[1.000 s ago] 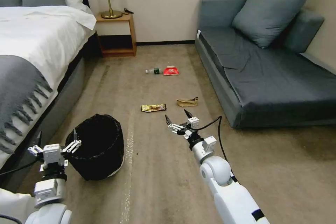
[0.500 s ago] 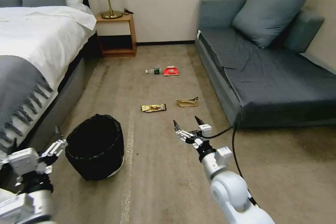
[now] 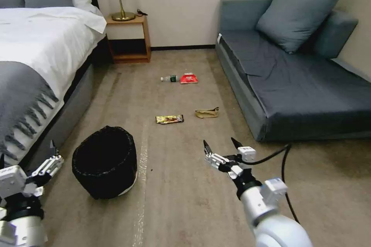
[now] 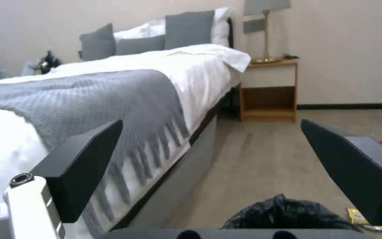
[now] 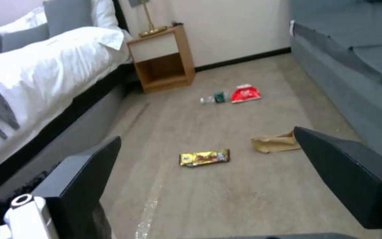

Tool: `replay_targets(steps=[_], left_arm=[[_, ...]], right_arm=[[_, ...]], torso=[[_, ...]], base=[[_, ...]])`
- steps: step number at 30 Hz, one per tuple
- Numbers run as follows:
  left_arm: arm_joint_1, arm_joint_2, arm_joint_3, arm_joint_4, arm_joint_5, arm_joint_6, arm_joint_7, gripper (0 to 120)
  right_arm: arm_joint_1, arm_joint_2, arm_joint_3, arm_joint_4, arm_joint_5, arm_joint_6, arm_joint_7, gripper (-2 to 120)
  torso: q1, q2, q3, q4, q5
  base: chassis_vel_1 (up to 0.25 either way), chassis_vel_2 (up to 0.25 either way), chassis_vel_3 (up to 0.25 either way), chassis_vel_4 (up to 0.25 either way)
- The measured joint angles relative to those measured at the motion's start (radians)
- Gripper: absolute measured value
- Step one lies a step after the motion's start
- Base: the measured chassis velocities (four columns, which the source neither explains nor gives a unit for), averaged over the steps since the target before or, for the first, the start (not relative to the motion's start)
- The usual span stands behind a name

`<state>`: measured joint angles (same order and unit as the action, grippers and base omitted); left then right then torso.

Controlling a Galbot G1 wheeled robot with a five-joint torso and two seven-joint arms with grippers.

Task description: Pick up the trash bin, then pick up the garbage on the floor and place it into the trash bin.

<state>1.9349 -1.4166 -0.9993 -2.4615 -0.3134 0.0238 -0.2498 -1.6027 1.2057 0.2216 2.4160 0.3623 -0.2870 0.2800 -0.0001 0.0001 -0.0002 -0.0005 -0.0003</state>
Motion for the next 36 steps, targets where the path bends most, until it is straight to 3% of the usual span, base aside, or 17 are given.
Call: replay_targets(steps=[1,7,17,25,29,31,33,36], left_arm=[[0.015,0.028,-0.010,0.014,-0.031,-0.003,0.003,100],[0.019,0.089,-0.025,0.050,-0.097,0.002,0.005,100],[-0.062,0.163,-0.028,0.182,-0.231,0.041,-0.018,99],[-0.144,0.231,-0.024,0.276,-0.323,0.138,-0.030,99],[-0.217,0.282,-0.006,0.343,-0.398,0.273,-0.058,99],[-0.221,0.284,-0.006,0.346,-0.401,0.279,-0.058,99],[-0.281,0.323,0.010,0.397,-0.435,0.348,-0.062,99],[-0.308,0.342,0.019,0.422,-0.442,0.376,-0.062,98]], right_arm=[[0.017,-0.035,0.038,-0.019,0.007,0.020,-0.012,100],[0.034,-0.069,0.069,-0.048,0.012,0.047,-0.030,100],[0.038,-0.073,0.083,-0.070,0.012,0.063,-0.036,100],[0.042,-0.059,0.070,-0.102,-0.002,0.080,-0.039,100],[0.050,-0.044,0.056,-0.128,-0.014,0.087,-0.043,100],[0.051,-0.044,0.055,-0.130,-0.014,0.087,-0.043,100],[0.062,-0.032,0.045,-0.162,-0.024,0.090,-0.045,100],[0.068,-0.028,0.042,-0.177,-0.028,0.091,-0.047,100]], torso=[[0.000,0.000,0.000,0.0007,0.0004],[0.000,0.000,0.000,0.0004,0.0004],[0.000,0.000,0.000,0.0004,0.0001],[0.000,0.000,0.000,0.0005,0.0003],[0.000,0.000,0.000,0.0004,0.0002],[0.000,0.000,0.000,0.0005,0.0001],[0.000,0.000,0.000,0.0005,0.0002],[0.000,0.000,0.000,0.0005,0.0001]], base=[[0.000,0.000,0.000,0.000],[0.000,0.000,0.000,0.000],[0.000,0.000,0.000,0.000],[0.000,0.000,0.000,0.000],[0.000,0.000,0.000,0.000],[0.000,0.000,0.000,0.000],[0.000,0.000,0.000,0.000],[0.000,0.000,0.000,0.000]])
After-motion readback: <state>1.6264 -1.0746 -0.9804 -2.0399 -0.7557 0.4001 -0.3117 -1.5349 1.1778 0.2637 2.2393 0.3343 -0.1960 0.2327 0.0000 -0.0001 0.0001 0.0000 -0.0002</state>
